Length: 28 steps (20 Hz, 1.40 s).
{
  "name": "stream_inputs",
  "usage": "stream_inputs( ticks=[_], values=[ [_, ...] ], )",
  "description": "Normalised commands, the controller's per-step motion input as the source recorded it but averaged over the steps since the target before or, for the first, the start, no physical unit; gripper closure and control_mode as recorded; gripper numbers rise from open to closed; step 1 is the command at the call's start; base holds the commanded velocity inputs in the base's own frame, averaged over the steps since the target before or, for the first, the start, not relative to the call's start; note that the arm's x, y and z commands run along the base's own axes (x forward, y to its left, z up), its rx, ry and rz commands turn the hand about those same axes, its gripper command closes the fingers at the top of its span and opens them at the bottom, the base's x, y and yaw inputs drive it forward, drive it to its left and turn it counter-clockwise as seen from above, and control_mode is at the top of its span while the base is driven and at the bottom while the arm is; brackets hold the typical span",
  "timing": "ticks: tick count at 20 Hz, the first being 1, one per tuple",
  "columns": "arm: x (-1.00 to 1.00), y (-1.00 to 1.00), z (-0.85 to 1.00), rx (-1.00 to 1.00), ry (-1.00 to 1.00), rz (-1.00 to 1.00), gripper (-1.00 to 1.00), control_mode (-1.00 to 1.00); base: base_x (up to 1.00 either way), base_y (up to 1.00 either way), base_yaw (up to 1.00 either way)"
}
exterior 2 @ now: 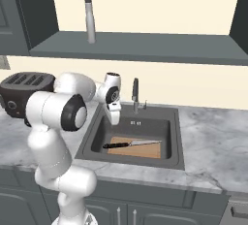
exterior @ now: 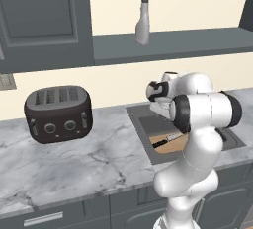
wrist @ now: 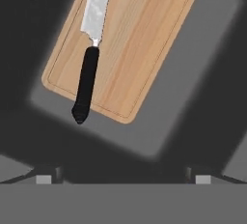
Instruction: Move the cutting board and knife to the sink. Then move spray from the shelves to the counter.
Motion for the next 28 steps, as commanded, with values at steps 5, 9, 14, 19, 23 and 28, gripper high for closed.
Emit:
stream_inputs(
  ticks=[5, 9, 14, 19, 23, 28],
  values=[
    [-0.29, 0.0, 0.56, -0.09, -0.04, 0.21, -1.0, -1.0, 0.0, 0.0, 0.0],
    [-0.28, 0.06, 0.58, -0.03, -0.15, 0.23, -1.0, -1.0, 0.0, 0.0, 0.0],
    [-0.25, 0.12, 0.63, 0.0, -0.17, 0.26, -1.0, -1.0, 0.0, 0.0, 0.0],
    [-0.18, 0.15, 0.6, 0.0, -0.26, 0.33, -1.0, -1.0, 0.0, 0.0, 0.0],
    [-0.11, 0.09, 0.68, 0.0, -0.32, 0.32, -1.0, -1.0, 0.0, 0.0, 0.0],
    [-0.1, 0.07, 0.67, 0.0, -0.32, 0.28, -1.0, -1.0, 0.0, 0.0, 0.0]
  ],
)
